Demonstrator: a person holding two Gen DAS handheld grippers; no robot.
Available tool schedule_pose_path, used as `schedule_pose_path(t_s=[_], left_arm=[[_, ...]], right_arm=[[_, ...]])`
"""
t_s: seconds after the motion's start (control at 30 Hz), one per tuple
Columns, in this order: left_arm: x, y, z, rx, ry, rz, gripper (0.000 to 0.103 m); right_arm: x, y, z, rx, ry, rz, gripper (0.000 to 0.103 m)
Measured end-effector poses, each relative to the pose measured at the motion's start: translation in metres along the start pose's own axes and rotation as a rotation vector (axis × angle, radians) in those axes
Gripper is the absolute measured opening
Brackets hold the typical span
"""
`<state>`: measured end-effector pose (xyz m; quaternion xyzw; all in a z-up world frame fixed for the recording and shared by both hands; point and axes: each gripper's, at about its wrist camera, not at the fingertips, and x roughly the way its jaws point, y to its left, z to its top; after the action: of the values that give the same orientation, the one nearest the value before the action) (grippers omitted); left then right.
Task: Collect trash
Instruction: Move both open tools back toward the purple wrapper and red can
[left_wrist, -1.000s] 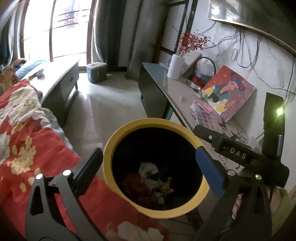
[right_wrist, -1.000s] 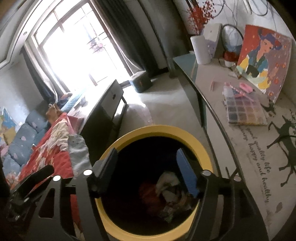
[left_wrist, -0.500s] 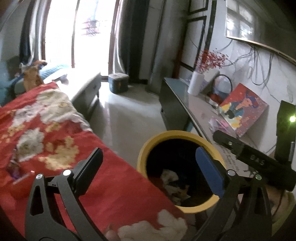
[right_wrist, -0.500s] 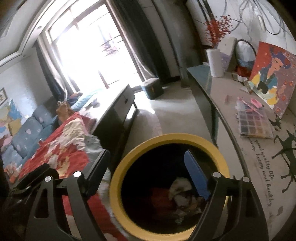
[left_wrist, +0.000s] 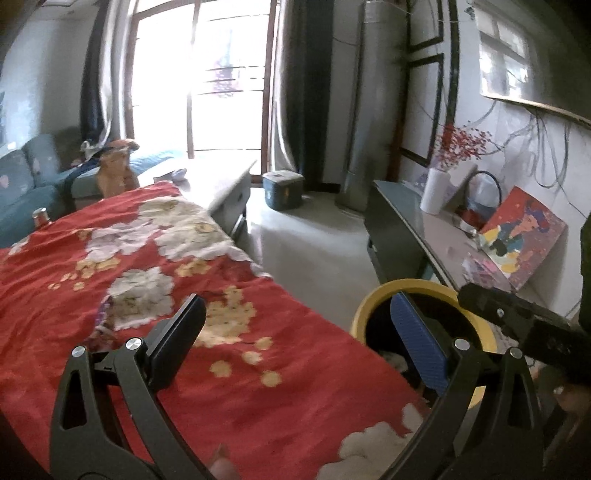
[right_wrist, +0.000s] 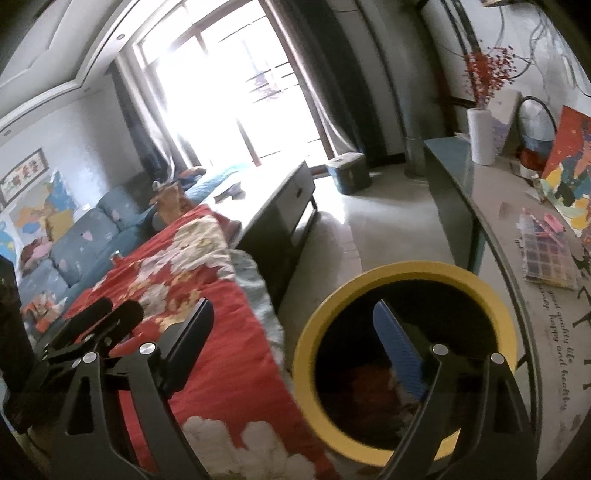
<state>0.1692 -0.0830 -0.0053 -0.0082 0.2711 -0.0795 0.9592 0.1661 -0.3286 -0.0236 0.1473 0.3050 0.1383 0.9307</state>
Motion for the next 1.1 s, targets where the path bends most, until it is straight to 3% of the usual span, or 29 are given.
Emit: schedule_pose_path(t_s=[0.7, 1.03, 1.1], left_arm=[[-0.023, 0.110, -0.003, -0.139, -0.011, 0.168, 0.092], [-0.003, 0.172, -0.012, -0.231, 0.096, 0.203, 0.091], [0.005, 0.183, -0.016, -0.267, 0.129, 0.188, 0.085]], right_arm=[[0.032, 0.111, -0.032, -0.177, 0.110, 0.151, 0.086], [0.044, 0.148, -0.046, -0.252, 0.148, 0.183, 0.087], [0.049, 0.154, -0.048, -0.256, 0.161, 0.192, 0.087]])
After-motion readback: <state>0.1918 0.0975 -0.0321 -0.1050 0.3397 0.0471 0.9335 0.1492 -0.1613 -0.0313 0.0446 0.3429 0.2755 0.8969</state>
